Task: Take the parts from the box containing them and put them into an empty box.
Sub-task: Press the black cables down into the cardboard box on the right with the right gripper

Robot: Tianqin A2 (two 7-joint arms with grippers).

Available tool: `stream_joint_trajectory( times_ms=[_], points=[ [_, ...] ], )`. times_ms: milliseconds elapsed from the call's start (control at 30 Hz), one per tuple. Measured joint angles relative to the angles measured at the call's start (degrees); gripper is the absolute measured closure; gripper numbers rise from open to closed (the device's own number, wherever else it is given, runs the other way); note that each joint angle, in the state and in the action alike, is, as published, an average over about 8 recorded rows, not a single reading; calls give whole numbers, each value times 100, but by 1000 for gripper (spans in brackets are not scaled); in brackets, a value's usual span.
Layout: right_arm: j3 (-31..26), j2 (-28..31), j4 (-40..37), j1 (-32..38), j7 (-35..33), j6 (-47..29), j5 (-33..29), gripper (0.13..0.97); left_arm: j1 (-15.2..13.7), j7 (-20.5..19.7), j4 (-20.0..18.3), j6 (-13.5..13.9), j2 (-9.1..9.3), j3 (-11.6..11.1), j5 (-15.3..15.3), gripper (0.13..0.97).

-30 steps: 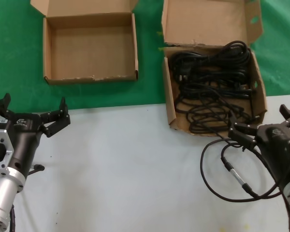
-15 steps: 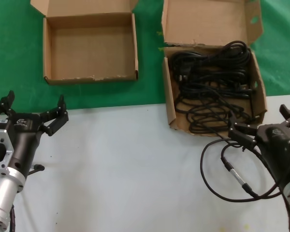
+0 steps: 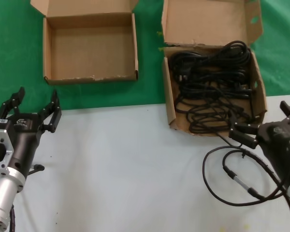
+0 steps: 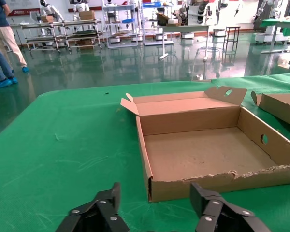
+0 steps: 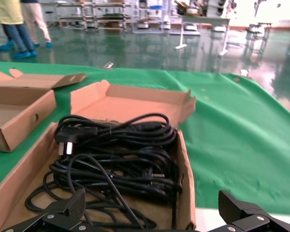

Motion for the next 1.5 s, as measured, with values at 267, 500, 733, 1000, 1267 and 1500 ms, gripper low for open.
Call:
stream_joint_trajectory(
  times_ms=[267, 500, 733, 1000, 1267, 1500],
  points=[
    [69, 660, 208, 199, -628, -724, -249, 129, 0, 0, 0, 0, 0, 0, 0, 609],
    [-104, 1625, 351, 708, -776, -1534, -658, 129, 0, 0, 0, 0, 0, 0, 0, 752],
    [-525, 2319, 330, 1552, -994, -2399, -1069, 129, 0, 0, 0, 0, 0, 0, 0, 871],
    [-1194, 2483, -153, 2905, -2061, -3442, -1509, 129, 0, -1, 0, 0, 0, 0, 0, 933],
    [-1833, 2178, -922, 4186, -2909, -4135, -2035, 129, 0, -1, 0, 0, 0, 0, 1, 950],
    [-2211, 1871, -1529, 4889, -3195, -4363, -2507, 129, 0, -1, 0, 0, 0, 0, 1, 952]
  ],
)
